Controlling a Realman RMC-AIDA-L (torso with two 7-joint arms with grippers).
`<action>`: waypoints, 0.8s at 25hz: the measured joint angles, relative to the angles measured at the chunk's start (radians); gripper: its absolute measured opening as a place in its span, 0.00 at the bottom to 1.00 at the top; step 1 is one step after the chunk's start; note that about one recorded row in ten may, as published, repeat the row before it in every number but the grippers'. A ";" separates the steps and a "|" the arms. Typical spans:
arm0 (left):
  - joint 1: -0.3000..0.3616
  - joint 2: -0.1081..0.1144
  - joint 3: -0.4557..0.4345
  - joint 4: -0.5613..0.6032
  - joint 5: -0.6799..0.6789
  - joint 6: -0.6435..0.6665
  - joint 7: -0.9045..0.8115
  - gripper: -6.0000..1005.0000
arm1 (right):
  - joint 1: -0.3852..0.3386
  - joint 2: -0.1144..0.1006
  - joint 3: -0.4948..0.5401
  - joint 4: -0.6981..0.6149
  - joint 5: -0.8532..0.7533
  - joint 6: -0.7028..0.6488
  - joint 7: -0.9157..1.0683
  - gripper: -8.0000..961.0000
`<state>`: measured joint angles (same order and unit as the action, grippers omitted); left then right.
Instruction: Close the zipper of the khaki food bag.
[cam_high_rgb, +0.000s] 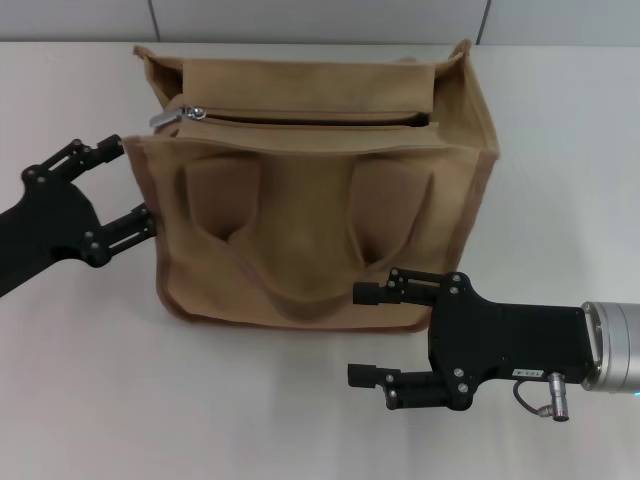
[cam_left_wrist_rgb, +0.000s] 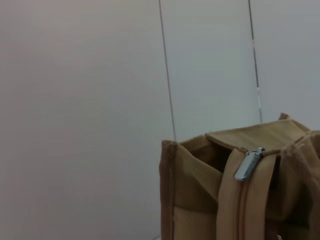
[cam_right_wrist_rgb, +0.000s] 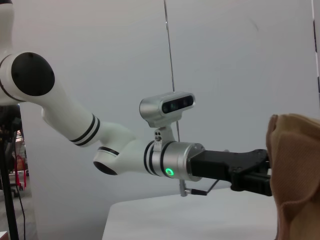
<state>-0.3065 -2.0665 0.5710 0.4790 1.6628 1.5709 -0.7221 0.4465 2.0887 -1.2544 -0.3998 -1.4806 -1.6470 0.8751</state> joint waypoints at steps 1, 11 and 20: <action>-0.006 -0.002 0.001 -0.001 -0.001 -0.001 0.001 0.72 | 0.002 0.000 0.000 0.003 0.000 0.000 0.000 0.79; -0.062 -0.007 -0.023 -0.063 -0.097 -0.018 0.002 0.71 | 0.004 0.001 0.006 0.034 0.003 0.000 -0.024 0.79; -0.052 -0.007 -0.023 -0.092 -0.191 -0.023 0.011 0.70 | 0.004 0.001 0.009 0.049 0.005 -0.001 -0.027 0.79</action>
<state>-0.3585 -2.0739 0.5475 0.3868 1.4716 1.5478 -0.7116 0.4507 2.0892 -1.2456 -0.3512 -1.4756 -1.6485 0.8485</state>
